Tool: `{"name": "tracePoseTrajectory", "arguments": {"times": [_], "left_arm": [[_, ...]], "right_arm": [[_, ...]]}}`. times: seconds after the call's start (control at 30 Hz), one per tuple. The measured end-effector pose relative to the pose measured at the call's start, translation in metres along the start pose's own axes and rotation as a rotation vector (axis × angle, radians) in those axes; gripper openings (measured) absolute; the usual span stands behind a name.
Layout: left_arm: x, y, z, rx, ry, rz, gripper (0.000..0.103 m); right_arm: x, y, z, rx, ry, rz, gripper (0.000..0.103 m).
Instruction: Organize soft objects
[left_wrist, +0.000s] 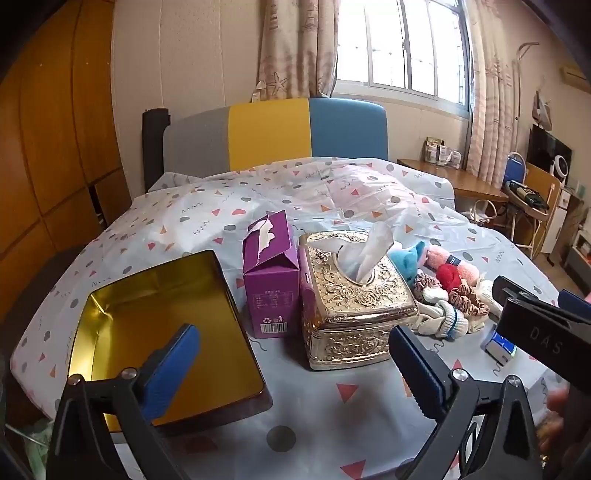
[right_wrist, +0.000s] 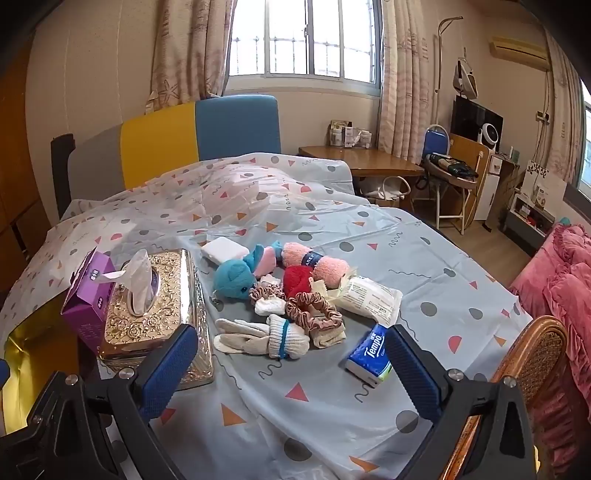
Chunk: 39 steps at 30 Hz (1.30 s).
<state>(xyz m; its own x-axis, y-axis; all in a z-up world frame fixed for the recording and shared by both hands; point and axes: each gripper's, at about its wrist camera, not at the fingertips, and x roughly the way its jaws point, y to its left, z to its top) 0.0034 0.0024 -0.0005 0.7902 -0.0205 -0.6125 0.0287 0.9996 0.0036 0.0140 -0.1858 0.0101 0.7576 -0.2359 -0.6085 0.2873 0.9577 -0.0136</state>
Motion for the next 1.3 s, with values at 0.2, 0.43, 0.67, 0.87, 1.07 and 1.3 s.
{"name": "tracePoseTrajectory", "arguments": {"times": [0.2, 0.43, 0.67, 0.87, 1.07, 1.3], "left_arm": [[-0.004, -0.001, 0.0, -0.002, -0.017, 0.044, 0.103], [-0.003, -0.001, -0.003, -0.001, -0.021, 0.051, 0.103], [-0.002, 0.001, -0.005, 0.002, -0.01, 0.055, 0.103], [-0.002, 0.002, -0.005, 0.0, -0.007, 0.051, 0.103], [-0.001, 0.003, -0.005, -0.005, 0.003, 0.049, 0.103], [0.0, 0.002, -0.007, -0.004, 0.01, 0.047, 0.103]], "right_arm": [[0.001, 0.003, -0.004, -0.009, -0.006, -0.002, 0.103], [0.001, 0.005, -0.002, -0.006, 0.003, 0.02, 0.103], [0.001, 0.008, -0.003, -0.012, 0.007, 0.022, 0.103], [0.004, 0.009, -0.005, -0.018, 0.011, 0.02, 0.103], [0.006, 0.009, -0.006, -0.021, 0.017, 0.023, 0.103], [0.007, 0.01, -0.006, -0.023, 0.018, 0.026, 0.103]]}}
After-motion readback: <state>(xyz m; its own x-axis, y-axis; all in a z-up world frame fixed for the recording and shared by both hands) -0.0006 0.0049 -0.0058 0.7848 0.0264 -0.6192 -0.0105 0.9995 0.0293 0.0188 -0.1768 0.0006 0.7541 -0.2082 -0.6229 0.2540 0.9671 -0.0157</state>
